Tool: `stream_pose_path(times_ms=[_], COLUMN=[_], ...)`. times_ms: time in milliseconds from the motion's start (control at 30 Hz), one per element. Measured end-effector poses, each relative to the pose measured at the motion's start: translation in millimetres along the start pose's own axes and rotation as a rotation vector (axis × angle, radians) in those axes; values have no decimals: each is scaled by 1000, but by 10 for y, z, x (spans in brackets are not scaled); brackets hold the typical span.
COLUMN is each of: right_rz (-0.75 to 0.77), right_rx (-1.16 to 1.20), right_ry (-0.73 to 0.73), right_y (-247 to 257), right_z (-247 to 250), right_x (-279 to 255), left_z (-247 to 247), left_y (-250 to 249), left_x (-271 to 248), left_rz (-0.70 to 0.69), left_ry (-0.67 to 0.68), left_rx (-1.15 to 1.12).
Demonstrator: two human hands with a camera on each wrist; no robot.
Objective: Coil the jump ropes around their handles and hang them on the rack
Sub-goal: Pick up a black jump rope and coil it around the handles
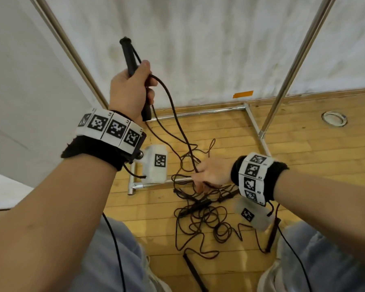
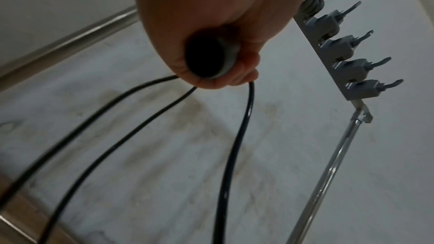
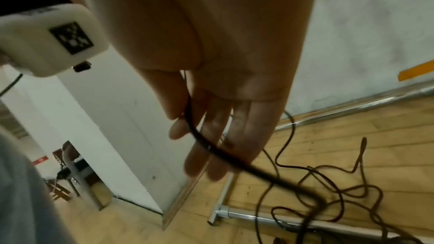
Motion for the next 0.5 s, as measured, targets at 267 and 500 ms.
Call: stream_pose_path(times_ms=[267, 500], right_rz=[163, 435], right_rx=[700, 1209], right_ry=[-332, -364], right_y=[178, 393], right_z=[1027, 1401], right_x=[-319, -698], left_z=[-289, -767], left_y=[329, 420], left_x=[-173, -535], left_rz=[112, 62], left_ry=[359, 628], left_rx=[331, 280])
Point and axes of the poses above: each hand's wrist, its own x-axis towards the middle knuckle, its own z-axis out of the back of the hand, y = z × x, the point moved 9 cm from there along x, towards the middle knuckle, and after that the axes turned 5 degrees about -z, right-handed, at the moved point
